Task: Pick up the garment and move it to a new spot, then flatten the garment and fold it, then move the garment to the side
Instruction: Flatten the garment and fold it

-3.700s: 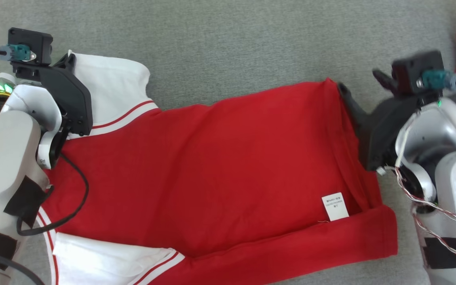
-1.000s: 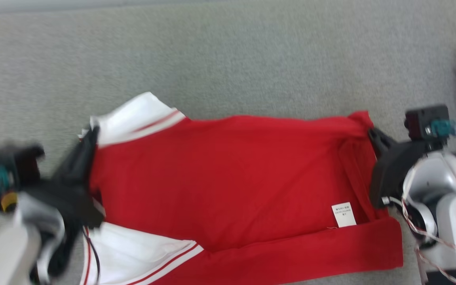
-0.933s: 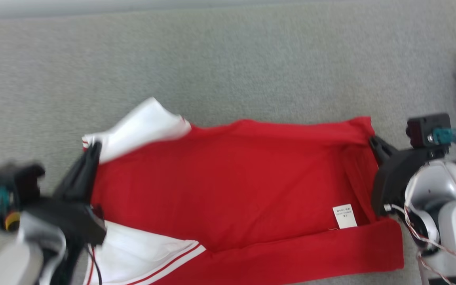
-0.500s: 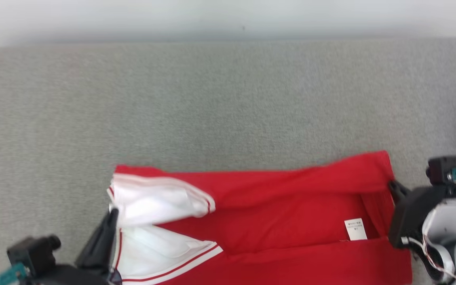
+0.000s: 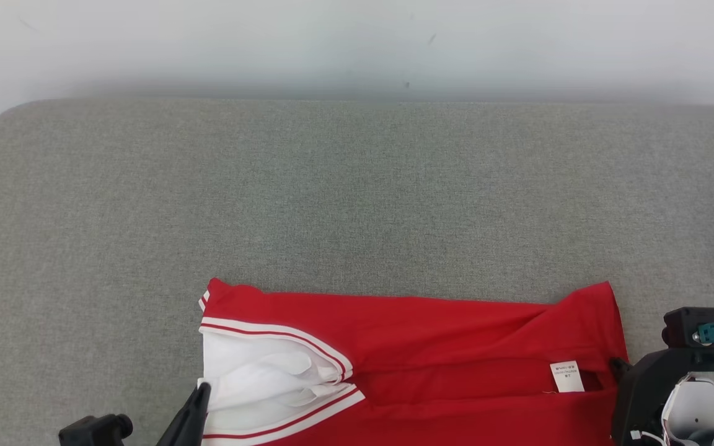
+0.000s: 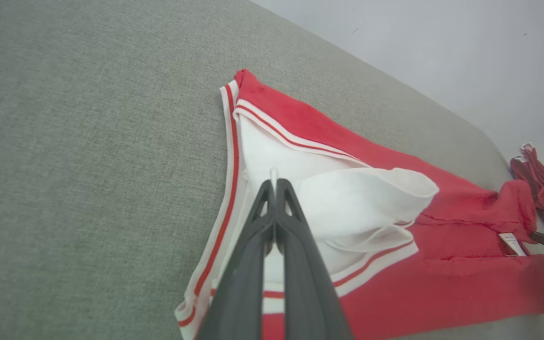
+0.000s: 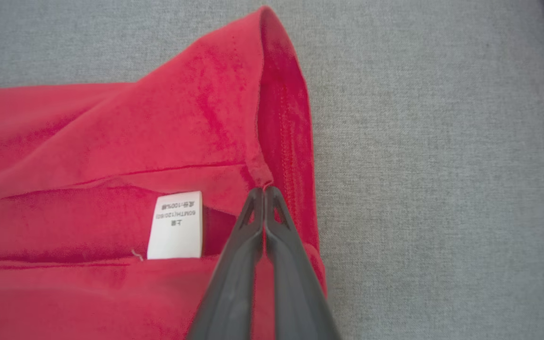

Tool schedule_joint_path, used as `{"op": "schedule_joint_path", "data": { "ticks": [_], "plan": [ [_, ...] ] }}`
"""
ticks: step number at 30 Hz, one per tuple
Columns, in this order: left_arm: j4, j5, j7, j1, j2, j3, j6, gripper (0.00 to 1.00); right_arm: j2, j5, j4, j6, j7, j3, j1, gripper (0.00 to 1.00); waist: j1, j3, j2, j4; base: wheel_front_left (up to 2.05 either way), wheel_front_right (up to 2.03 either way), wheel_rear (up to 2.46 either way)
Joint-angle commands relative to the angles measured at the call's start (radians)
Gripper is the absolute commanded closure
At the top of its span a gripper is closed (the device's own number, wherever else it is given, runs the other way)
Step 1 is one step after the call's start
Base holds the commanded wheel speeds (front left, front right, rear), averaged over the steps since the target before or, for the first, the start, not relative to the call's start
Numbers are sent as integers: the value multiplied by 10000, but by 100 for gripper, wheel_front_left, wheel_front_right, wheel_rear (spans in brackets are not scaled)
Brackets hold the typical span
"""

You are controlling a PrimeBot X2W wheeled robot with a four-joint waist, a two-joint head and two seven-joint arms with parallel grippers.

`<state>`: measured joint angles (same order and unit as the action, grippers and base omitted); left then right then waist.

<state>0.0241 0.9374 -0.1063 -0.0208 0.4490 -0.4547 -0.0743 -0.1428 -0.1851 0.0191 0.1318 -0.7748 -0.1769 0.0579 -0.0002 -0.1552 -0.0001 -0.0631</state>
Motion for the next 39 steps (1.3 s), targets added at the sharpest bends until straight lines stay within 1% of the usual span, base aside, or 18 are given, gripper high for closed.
{"op": "schedule_joint_path", "data": {
  "ticks": [1, 5, 6, 7, 8, 13, 15, 18, 21, 22, 24, 27, 30, 33, 34, 37, 39],
  "plan": [
    [136, -123, -91, -28, -19, -45, -36, 100, 65, -21, -15, -26, -25, -60, -129, 100, 2, 6, 1, -7, 0, 0, 0],
    [692, -437, -314, -129, -127, -149, -196, 100, 220, 119, -206, -26, -32, -243, -272, 100, 2, 55, 1, 0, 0, 0, 0],
    [815, -488, -353, -124, -156, -154, -246, 65, 268, 142, -247, -26, -38, -313, -318, 95, 2, 74, 1, -1, 0, 0, 0],
    [937, -561, -413, -104, -177, -176, -320, 26, 321, 193, -291, -26, -14, -357, -379, 77, 2, 100, 1, -6, 0, 0, 0],
    [1072, -597, -435, -64, -197, -202, -383, 0, 375, 220, -336, -26, 2, -426, -438, 0, 2, 132, 1, -13, 0, 0, 0],
    [1493, -717, -750, 168, -278, -146, -672, 0, 609, 85, -232, -26, 282, -854, -685, 0, 2, 340, 1, -91, 0, 0, 0],
    [1523, -732, -926, 250, -314, -60, -701, 0, 680, -27, -54, -26, 377, -1020, -879, 0, 2, 464, 1, -149, 0, 0, 0],
    [1431, -1042, -1275, 332, -263, 101, -808, 0, 771, -241, 329, -26, 606, -1380, -1134, 0, 2, 651, 1, -244, 0, 0, 0],
    [1124, -1763, -1540, 355, -266, 378, -912, 0, 880, -436, 591, -26, 951, -1823, -1326, 0, 2, 827, 1, -358, 0, 0, 0],
    [928, -2158, -1581, 342, -278, 532, -928, 0, 901, -489, 645, -26, 1049, -1944, -1368, 0, 2, 866, 1, -391, 0, 0, 0],
    [121, -3097, -1591, 333, -557, 1185, -913, 0, 920, -661, 657, -26, 1254, -2167, -1399, 0, 2, 945, 1, -472, 0, 0, 0],
    [-813, -4162, -1582, 772, -1129, 2005, -623, 0, 936, -1084, 340, -26, 1445, -2229, -1354, 0, 2, 1059, 1, -559, 0, 0, 0],
    [-1315, -4715, -1583, 1012, -1672, 2493, -63, 0, 929, -1195, -110, -26, 1628, -2172, -1147, 0, 2, 1127, 1, -611, 0, 0, 0],
    [-1294, -5006, -1586, 1191, -2071, 2792, 525, 0, 930, -1130, -655, -26, 1811, -2109, -887, 0, 2, 1143, 1, -656, 0, 0, 0],
    [-1096, -5058, -1585, 1250, -2269, 2892, 885, 0, 929, -1057, -1070, -26, 1957, -2118, -682, 0, 2, 1118, 1, -693, 0, 0, 0],
    [-857, -5253, -1587, 1143, -2494, 3009, 1257, 0, 932, -766, -1710, -26, 2073, -2200, -366, 0, 2, 1045, 1, -748, 0, 0, 0],
    [-796, -5307, -1588, 1112, -2557, 3052, 1341, 0, 930, -689, -1885, -26, 2138, -2207, -233, 0, 2, 1014, 1, -761, 0, 0, 0]
  ]
}}
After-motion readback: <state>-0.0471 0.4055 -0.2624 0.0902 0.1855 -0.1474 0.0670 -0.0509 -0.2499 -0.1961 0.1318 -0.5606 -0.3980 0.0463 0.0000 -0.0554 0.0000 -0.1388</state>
